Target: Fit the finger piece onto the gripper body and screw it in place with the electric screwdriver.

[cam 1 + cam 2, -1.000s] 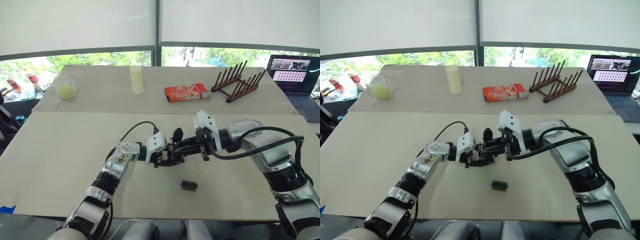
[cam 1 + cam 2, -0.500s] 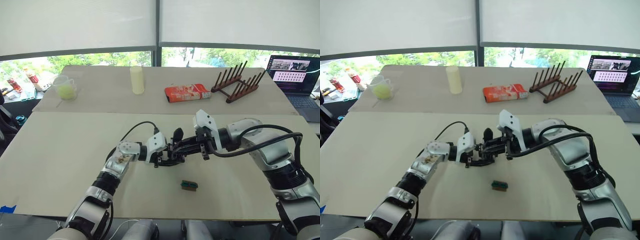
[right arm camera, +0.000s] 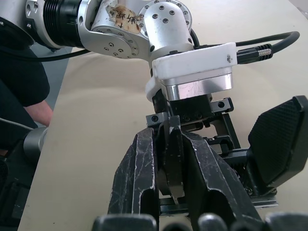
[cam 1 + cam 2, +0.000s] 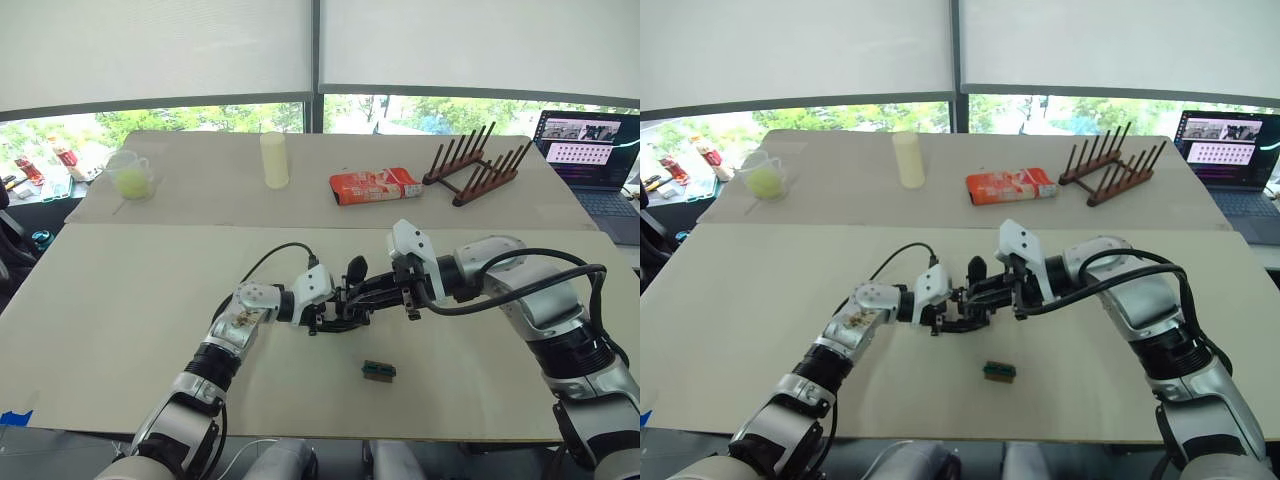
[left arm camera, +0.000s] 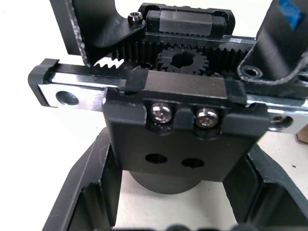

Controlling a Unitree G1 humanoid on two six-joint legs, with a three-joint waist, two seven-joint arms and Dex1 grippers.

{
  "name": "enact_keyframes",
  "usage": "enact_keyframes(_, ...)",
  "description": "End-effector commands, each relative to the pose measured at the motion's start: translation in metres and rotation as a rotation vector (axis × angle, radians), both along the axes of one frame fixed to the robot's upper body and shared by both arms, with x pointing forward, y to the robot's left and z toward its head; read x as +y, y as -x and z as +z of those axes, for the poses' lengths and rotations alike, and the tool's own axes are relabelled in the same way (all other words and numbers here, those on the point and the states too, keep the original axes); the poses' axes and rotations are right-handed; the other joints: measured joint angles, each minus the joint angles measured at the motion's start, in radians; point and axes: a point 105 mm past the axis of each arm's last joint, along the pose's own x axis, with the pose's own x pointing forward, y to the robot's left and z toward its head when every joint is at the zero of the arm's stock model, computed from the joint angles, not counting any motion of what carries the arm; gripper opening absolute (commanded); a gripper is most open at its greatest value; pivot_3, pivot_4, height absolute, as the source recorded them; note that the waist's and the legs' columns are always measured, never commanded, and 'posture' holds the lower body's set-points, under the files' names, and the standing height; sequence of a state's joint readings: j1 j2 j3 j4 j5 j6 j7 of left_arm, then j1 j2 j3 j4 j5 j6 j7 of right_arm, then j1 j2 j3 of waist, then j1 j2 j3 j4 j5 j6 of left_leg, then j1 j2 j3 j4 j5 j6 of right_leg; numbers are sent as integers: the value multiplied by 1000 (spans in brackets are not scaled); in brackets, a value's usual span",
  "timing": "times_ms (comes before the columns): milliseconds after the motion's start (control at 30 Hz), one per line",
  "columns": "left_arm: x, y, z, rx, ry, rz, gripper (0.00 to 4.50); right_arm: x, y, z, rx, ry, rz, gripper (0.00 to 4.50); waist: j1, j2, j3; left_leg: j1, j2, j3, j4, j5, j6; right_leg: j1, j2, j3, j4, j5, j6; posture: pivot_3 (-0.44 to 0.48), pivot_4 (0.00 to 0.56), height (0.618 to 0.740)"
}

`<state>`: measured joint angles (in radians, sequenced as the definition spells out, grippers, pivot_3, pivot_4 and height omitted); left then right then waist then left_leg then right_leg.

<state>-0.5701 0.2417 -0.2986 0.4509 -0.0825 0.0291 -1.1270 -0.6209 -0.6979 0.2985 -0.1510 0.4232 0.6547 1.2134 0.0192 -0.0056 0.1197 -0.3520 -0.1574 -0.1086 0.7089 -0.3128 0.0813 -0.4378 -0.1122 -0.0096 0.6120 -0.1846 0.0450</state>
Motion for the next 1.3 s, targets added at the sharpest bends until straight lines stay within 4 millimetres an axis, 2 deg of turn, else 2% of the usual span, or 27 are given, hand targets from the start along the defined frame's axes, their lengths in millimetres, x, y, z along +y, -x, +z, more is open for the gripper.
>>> enact_keyframes(33,-5,-9,32,-86,86,-7,2306,-14,-11,-42,48,112,-138,317,-1,0,0,0,0,0,0,0,0,0,0,0,0,0,0,0,150,740)
enact_keyframes(67,-5,-9,32,-85,85,-8,2306,-13,-12,-35,23,91,-130,317,-3,0,0,0,0,0,0,0,0,0,0,0,0,0,0,0,150,740)
enact_keyframes(100,-5,-8,32,-84,84,-11,2306,-14,-13,-24,10,63,-128,1117,-3,0,0,0,0,0,0,0,0,0,0,0,1,0,0,0,150,740)
enact_keyframes(167,-5,-8,31,-82,81,-15,2306,-14,-10,-6,-27,25,-104,1674,0,-1,4,-1,0,0,0,0,0,-1,0,0,1,0,0,0,150,740)
enact_keyframes(233,-4,-7,27,-73,74,-22,2306,-24,-5,18,-135,22,-88,2324,5,3,7,-7,-2,0,0,1,0,-7,1,0,1,0,0,0,150,740)
enact_keyframes(300,-4,-4,22,-64,67,-30,2306,-31,0,30,-184,28,-86,2338,7,3,8,-20,-3,1,4,5,7,-20,0,-1,5,1,1,0,150,740)
enact_keyframes(333,-4,-3,20,-60,63,-34,2306,-33,4,34,-185,25,-84,2338,6,3,8,-21,-3,1,5,5,7,-21,0,-2,4,1,1,0,150,740)
enact_keyframes(467,-6,-2,14,-53,62,-35,2306,-39,17,42,-203,11,-75,2338,7,3,8,-21,-3,-1,3,5,8,-21,-1,-2,-1,1,1,0,150,740)
enact_keyframes(600,-7,-3,13,-54,63,-34,2306,-38,28,43,-163,-13,-88,2338,12,3,8,-21,-3,-1,4,5,7,-20,-2,-2,-1,1,1,0,150,740)
enact_keyframes(767,-8,-6,14,-59,67,-34,2306,-36,23,32,-116,-59,-172,2338,20,3,8,-20,-2,-1,4,4,6,-19,-2,0,-1,2,-1,0,150,740)
enact_keyframes(1033,-7,-6,17,-70,67,-42,2306,-30,16,26,-5,-155,-273,2338,19,3,8,-20,-2,-1,4,5,7,-20,-2,-1,0,2,-1,0,150,740)
enact_keyframes(1100,-7,-6,18,-73,68,-40,2306,-28,15,25,4,-165,-283,1802,19,3,8,-20,-2,-1,4,5,7,-20,-2,-1,0,2,-1,0,150,740)
enact_keyframes(1233,-6,-7,19,-75,69,-35,2306,-24,16,23,-5,-171,-276,444,19,3,8,-20,-3,-1,4,5,7,-20,-1,-1,0,3,-1,0,150,740)
enact_keyframes(1300,-5,-7,18,-76,66,-34,2306,-20,19,28,1,-198,-245,293,19,3,8,-20,-2,-1,4,5,7,-20,-1,-1,0,3,-1,0,150,740)
